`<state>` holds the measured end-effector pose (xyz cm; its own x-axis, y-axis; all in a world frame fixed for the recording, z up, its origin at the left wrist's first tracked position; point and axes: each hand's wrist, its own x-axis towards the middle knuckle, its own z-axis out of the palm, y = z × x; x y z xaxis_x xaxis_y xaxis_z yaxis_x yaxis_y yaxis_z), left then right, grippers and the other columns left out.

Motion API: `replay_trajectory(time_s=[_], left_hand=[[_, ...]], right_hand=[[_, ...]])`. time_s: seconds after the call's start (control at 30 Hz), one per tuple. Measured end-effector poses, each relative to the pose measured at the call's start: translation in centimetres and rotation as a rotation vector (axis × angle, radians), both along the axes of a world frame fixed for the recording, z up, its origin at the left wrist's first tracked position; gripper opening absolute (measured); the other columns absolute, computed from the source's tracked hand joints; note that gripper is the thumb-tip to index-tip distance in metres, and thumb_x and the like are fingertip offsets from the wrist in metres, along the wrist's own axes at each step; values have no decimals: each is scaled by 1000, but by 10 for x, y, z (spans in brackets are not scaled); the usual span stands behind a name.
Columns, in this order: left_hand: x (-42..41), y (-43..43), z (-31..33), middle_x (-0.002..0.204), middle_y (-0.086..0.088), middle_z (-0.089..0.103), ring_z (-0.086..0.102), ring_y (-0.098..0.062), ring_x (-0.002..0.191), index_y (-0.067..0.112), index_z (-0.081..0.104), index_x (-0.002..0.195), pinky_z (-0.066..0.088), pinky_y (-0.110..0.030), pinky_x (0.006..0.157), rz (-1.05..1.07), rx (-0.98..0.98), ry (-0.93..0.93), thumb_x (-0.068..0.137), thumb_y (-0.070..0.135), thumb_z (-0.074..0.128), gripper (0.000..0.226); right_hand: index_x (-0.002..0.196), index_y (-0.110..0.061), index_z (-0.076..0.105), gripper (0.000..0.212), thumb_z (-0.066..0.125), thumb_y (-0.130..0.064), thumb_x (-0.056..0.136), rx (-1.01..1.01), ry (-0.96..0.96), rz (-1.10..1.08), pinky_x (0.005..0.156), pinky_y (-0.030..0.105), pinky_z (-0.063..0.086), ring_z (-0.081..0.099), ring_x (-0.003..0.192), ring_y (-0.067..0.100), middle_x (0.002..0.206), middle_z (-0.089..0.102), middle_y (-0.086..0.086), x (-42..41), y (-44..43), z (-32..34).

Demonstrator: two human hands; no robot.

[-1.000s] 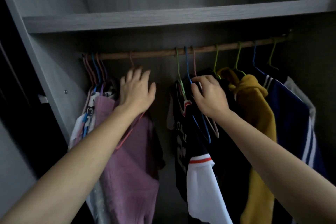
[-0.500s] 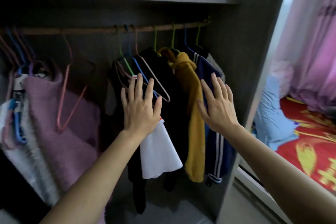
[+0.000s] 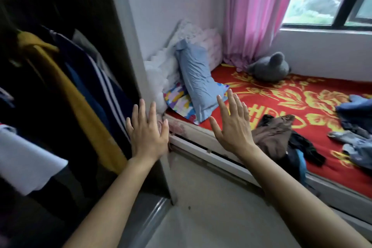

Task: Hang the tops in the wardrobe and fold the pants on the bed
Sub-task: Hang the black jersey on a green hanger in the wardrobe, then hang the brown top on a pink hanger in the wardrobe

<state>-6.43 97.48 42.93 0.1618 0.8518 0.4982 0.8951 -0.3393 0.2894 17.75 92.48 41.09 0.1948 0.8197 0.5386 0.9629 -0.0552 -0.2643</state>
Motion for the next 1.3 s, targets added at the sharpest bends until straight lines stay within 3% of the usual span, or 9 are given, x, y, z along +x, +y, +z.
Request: replay_trajectory(time_s=[0.23, 0.47, 0.7, 1.0, 1.13, 1.3], left_hand=[[206, -18, -43, 164, -13, 12, 11, -32, 150, 18, 27, 155, 12, -56, 119, -310, -132, 68, 94, 50, 39, 69], [329, 5, -100, 165, -13, 8, 8, -30, 151, 18, 23, 156, 12, -51, 120, -481, -244, 198, 97, 46, 48, 70], [450, 89, -153, 165, -12, 8, 8, -29, 152, 19, 23, 156, 15, -52, 119, -587, -325, 174, 97, 44, 51, 70], [603, 210, -210, 164, -16, -9, 2, -33, 151, 20, 10, 158, 15, -53, 120, -659, -549, 328, 99, 48, 45, 74], [654, 236, -236, 163, -17, -13, 0, -34, 151, 19, 7, 158, 13, -51, 121, -650, -616, 412, 99, 47, 45, 77], [696, 243, -272, 164, -16, -9, 4, -35, 150, 19, 7, 158, 19, -51, 119, -572, -731, 460, 98, 45, 47, 77]], right_hand=[[159, -19, 19, 79, 51, -53, 95, -112, 49, -294, 123, 51, 9, 7, 153, 33, 167, 4, 13, 188, -80, -46], [159, -22, 17, 82, 54, -54, 94, -282, 159, -515, 123, 53, 12, 6, 152, 34, 166, 3, 15, 312, -108, -110], [159, -20, 14, 85, 56, -51, 92, -397, 183, -633, 122, 52, 12, 7, 153, 34, 166, 2, 15, 417, -53, -151], [160, -16, 8, 87, 56, -46, 94, -625, 178, -658, 123, 51, 13, 7, 153, 36, 166, -1, 19, 542, 30, -188], [160, -18, 2, 88, 52, -48, 94, -732, 199, -639, 123, 49, 12, 5, 153, 34, 166, -4, 18, 579, 40, -210], [160, -17, 8, 88, 57, -45, 93, -743, 246, -614, 121, 49, 16, 10, 152, 36, 166, 2, 20, 638, 53, -243]])
